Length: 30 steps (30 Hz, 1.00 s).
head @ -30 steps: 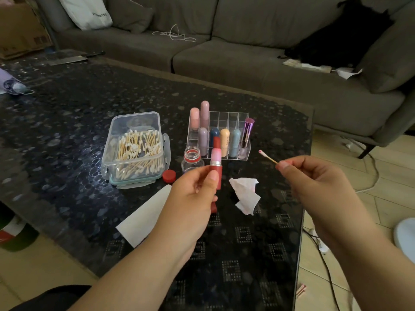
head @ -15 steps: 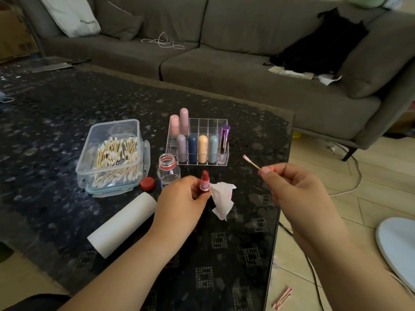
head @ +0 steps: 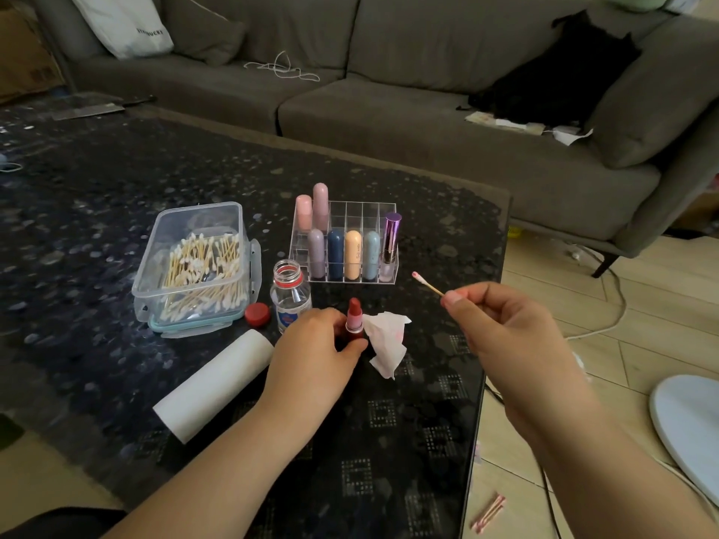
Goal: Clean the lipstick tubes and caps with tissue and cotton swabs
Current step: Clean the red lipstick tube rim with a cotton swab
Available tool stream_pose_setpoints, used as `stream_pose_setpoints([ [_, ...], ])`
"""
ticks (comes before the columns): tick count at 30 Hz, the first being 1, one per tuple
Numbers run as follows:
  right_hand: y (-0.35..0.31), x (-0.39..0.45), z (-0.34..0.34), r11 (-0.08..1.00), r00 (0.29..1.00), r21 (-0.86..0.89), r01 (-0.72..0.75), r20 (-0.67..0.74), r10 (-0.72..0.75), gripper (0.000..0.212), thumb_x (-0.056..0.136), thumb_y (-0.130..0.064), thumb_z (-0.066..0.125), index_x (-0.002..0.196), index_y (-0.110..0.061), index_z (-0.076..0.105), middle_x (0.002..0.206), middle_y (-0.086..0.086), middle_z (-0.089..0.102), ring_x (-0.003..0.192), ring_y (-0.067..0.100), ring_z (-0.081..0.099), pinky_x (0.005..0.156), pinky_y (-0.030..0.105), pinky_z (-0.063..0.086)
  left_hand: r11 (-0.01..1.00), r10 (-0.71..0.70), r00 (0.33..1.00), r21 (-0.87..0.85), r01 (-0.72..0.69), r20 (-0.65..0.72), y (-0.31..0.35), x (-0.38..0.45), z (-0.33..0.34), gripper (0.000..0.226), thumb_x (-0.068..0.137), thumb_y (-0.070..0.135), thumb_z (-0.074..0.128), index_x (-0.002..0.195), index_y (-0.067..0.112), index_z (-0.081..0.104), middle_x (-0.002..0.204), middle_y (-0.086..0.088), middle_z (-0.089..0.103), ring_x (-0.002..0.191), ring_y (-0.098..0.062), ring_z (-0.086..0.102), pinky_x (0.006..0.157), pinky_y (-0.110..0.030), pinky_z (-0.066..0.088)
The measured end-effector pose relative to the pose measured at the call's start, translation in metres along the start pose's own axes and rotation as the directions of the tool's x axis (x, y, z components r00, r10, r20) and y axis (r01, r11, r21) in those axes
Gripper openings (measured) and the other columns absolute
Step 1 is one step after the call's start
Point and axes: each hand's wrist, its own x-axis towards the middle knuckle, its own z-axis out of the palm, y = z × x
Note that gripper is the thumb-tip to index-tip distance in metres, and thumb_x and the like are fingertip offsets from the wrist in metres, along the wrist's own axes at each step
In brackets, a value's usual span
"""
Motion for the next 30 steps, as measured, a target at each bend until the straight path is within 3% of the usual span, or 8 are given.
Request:
stream_pose_setpoints([
  [6,-0.002,-0.001,0.002,1.0,1.0,-0.018,0.018,0.012,-0.018,0.019,0.09,-0.021,0.062,0.072,-0.016,0.064,0.042,-0.014,0.039,0.039,0.001,0.03,0.037,0.01,0.026,0.979,0.086,0.995,0.179,-0.093,0.044,-0.005,-0.012,-0.012,0.042,0.086,0.042,0.062,0.124,0.026,0.053,0.118,0.009,0.054,0.109,-0.007,0.051,0.088,-0.02,0.041],
  [9,-0.003,-0.002,0.004,0.999,0.999,-0.022,0.025,0.03,-0.025,0.018,0.09,-0.021,0.061,0.073,-0.015,0.065,0.043,-0.013,0.038,0.039,0.001,0.03,0.037,0.01,0.026,0.963,0.097,0.993,0.244,-0.112,0.074,-0.013,-0.017,-0.016,0.048,0.085,0.045,0.062,0.127,0.025,0.05,0.121,0.011,0.051,0.113,-0.006,0.046,0.089,-0.018,0.037],
  [15,-0.003,-0.004,0.009,0.996,0.995,-0.059,0.06,0.077,-0.055,0.017,0.089,-0.023,0.062,0.074,-0.017,0.066,0.049,-0.006,0.043,0.043,0.005,0.032,0.041,0.015,0.028,0.949,0.112,0.987,0.281,-0.141,0.116,-0.029,-0.019,-0.024,0.024,0.09,0.033,0.059,0.113,0.026,0.058,0.109,0.011,0.053,0.103,-0.006,0.048,0.081,-0.018,0.039],
  [17,-0.006,-0.007,0.008,0.993,0.989,-0.064,0.099,0.117,-0.091,0.016,0.088,-0.023,0.062,0.074,-0.017,0.066,0.053,-0.002,0.045,0.045,0.006,0.033,0.042,0.016,0.029,0.976,0.102,0.989,0.181,-0.121,0.107,-0.03,-0.02,-0.027,0.019,0.091,0.03,0.059,0.109,0.028,0.058,0.105,0.014,0.056,0.098,-0.004,0.051,0.079,-0.017,0.04],
  [19,-0.011,-0.011,0.007,0.982,0.971,-0.086,0.169,0.187,-0.151,0.015,0.086,-0.022,0.063,0.072,-0.018,0.066,0.052,-0.003,0.047,0.045,0.005,0.036,0.042,0.014,0.031,0.995,0.097,0.99,-0.03,-0.094,0.098,-0.026,-0.022,-0.034,0.013,0.09,0.027,0.059,0.101,0.034,0.057,0.096,0.018,0.061,0.092,-0.001,0.057,0.078,-0.015,0.043],
  [23,-0.017,-0.017,0.005,0.917,0.912,-0.207,0.342,0.309,-0.27,0.011,0.081,-0.024,0.066,0.07,-0.024,0.067,0.06,0.004,0.058,0.05,0.011,0.045,0.048,0.015,0.036,0.888,0.094,0.983,-0.46,-0.011,0.159,-0.018,-0.03,-0.057,0.021,0.092,0.021,0.053,0.095,0.041,0.058,0.088,0.026,0.064,0.082,0.006,0.061,0.07,-0.004,0.042],
  [26,-0.017,-0.02,0.009,0.877,0.888,-0.263,0.403,0.343,-0.306,0.009,0.079,-0.028,0.066,0.07,-0.027,0.066,0.063,-0.001,0.062,0.054,0.015,0.051,0.049,0.014,0.038,0.773,0.092,0.971,-0.631,0.072,0.223,-0.018,-0.037,-0.065,0.023,0.093,0.018,0.049,0.102,0.036,0.062,0.08,0.016,0.068,0.079,-0.002,0.066,0.074,-0.011,0.047],
  [30,-0.017,-0.023,0.015,0.848,0.856,-0.258,0.464,0.375,-0.354,0.015,0.08,-0.023,0.068,0.069,-0.031,0.064,0.062,-0.007,0.061,0.057,0.012,0.052,0.05,0.011,0.039,0.691,0.086,0.964,-0.712,0.124,0.252,-0.021,-0.043,-0.066,0.022,0.092,0.018,0.05,0.102,0.03,0.066,0.072,0.01,0.067,0.078,-0.01,0.067,0.085,-0.027,0.052],
])
